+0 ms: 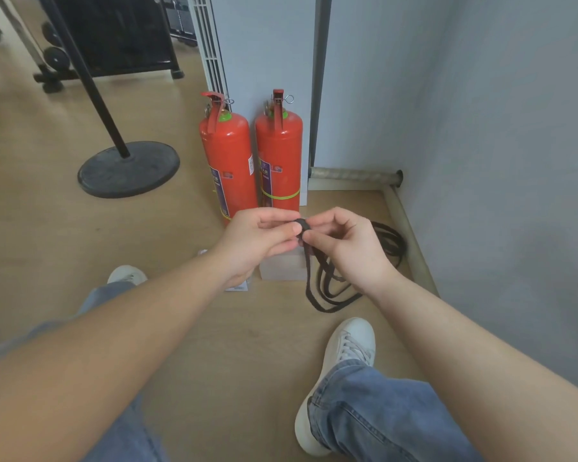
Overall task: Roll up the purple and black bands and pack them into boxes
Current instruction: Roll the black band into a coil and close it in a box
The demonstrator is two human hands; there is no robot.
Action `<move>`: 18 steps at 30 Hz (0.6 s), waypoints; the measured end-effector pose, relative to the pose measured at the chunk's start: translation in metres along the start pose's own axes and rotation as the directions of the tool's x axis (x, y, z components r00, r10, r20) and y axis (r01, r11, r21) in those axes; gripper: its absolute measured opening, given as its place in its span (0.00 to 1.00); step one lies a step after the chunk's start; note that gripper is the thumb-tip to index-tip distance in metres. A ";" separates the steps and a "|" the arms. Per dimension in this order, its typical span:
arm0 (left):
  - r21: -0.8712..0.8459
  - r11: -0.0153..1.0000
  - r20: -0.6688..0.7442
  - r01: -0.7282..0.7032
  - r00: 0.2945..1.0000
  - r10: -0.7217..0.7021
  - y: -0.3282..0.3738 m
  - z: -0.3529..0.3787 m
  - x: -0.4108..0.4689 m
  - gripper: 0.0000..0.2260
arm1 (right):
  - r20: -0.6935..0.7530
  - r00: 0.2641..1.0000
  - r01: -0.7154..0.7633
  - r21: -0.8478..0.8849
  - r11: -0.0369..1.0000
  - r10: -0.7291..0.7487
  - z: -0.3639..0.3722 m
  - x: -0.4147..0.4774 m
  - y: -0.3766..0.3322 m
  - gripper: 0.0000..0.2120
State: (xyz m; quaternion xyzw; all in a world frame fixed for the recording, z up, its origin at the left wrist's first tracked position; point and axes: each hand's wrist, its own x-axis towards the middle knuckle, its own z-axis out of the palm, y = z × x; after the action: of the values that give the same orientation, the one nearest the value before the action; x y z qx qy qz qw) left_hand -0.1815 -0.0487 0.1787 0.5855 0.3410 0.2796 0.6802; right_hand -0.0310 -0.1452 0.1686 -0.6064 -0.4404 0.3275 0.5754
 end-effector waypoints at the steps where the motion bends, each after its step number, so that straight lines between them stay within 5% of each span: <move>1: -0.009 1.000 0.011 0.008 1.000 -0.008 0.001 -0.002 0.000 0.11 | -0.009 1.000 0.002 -0.015 1.000 -0.002 -0.001 0.001 -0.001 0.09; 6: 0.156 0.987 0.070 -0.029 0.997 0.018 0.003 -0.005 -0.001 0.11 | 0.024 1.000 0.010 -0.071 0.997 -0.008 -0.002 0.002 0.002 0.08; 11: 0.023 1.000 0.002 0.016 1.000 -0.016 -0.002 -0.003 0.000 0.07 | 0.087 0.996 0.011 0.023 1.000 -0.013 0.001 0.001 0.003 0.14; 14: -0.083 0.996 -0.012 0.034 0.999 -0.035 -0.005 0.002 0.000 0.08 | 0.003 0.999 -0.039 0.083 0.996 0.039 0.001 0.000 0.003 0.14; 18: 0.166 0.986 0.034 -0.026 0.999 0.021 0.001 0.000 -0.001 0.12 | -0.037 0.999 -0.028 -0.113 0.993 0.024 -0.002 0.003 0.004 0.09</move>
State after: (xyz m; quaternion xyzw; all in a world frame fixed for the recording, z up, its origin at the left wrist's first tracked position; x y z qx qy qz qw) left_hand -0.1824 -0.0490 0.1794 0.6488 0.3450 0.2486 0.6310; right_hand -0.0270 -0.1430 0.1654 -0.6494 -0.4402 0.2987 0.5435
